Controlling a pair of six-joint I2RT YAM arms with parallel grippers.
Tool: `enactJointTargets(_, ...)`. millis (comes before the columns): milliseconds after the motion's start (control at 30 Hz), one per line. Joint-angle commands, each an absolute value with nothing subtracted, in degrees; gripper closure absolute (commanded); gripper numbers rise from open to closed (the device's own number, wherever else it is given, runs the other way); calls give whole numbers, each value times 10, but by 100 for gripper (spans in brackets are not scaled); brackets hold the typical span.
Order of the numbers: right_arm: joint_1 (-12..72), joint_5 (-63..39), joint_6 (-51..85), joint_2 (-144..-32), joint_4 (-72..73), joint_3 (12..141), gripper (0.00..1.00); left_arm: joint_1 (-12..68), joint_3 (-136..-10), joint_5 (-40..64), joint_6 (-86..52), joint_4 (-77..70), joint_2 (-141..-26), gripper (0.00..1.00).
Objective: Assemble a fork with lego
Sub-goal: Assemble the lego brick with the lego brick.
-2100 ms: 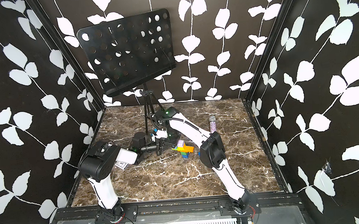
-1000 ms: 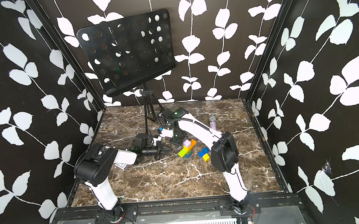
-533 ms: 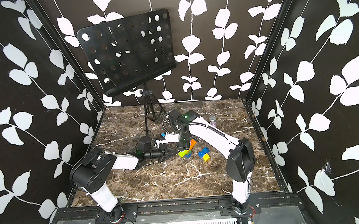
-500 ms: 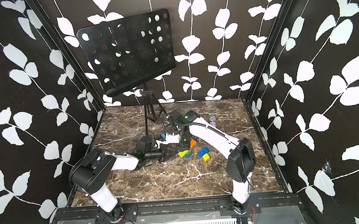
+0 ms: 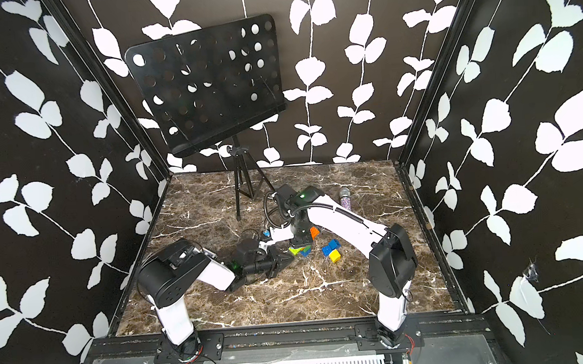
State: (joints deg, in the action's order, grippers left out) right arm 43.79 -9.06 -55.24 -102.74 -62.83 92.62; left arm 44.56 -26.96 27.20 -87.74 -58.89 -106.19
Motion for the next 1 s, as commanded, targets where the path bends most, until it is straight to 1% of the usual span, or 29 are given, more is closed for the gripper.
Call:
enactJointTargets(0,439,-101,-579,-995,-615,915,74,465,-237,201,-879,-714,-1061,100)
enactJointTargets(67,439,-105,-573,-989,-611,914,73,469,-213,178,-870,-741,-1055,99)
enactJointTargets(233,437,-105,-567,-973,-586,904,71,480,-180,129,-820,-728,-1002,79)
enactJointTargets(333,437,-108,-586,-986,-609,920,71,480,-190,104,-768,-696,-967,71)
enactJointTargets(400,437,-94,-601,-1004,-632,936,71,481,-203,110,-738,-702,-960,66)
enactJointTargets(467,437,-82,-610,-1016,-641,945,71,481,-199,108,-729,-727,-959,66)
enactJointTargets(633,439,-89,-628,-1036,-647,962,71,481,-182,99,-732,-774,-974,65)
enactJointTargets(767,440,-74,-636,-1049,-651,969,72,481,-189,100,-748,-803,-1000,70)
enactJointTargets(833,440,-72,-636,-1055,-656,978,72,481,-184,94,-750,-804,-1002,71)
enactJointTargets(967,439,-68,-637,-1073,-672,999,72,480,-173,70,-742,-803,-985,63)
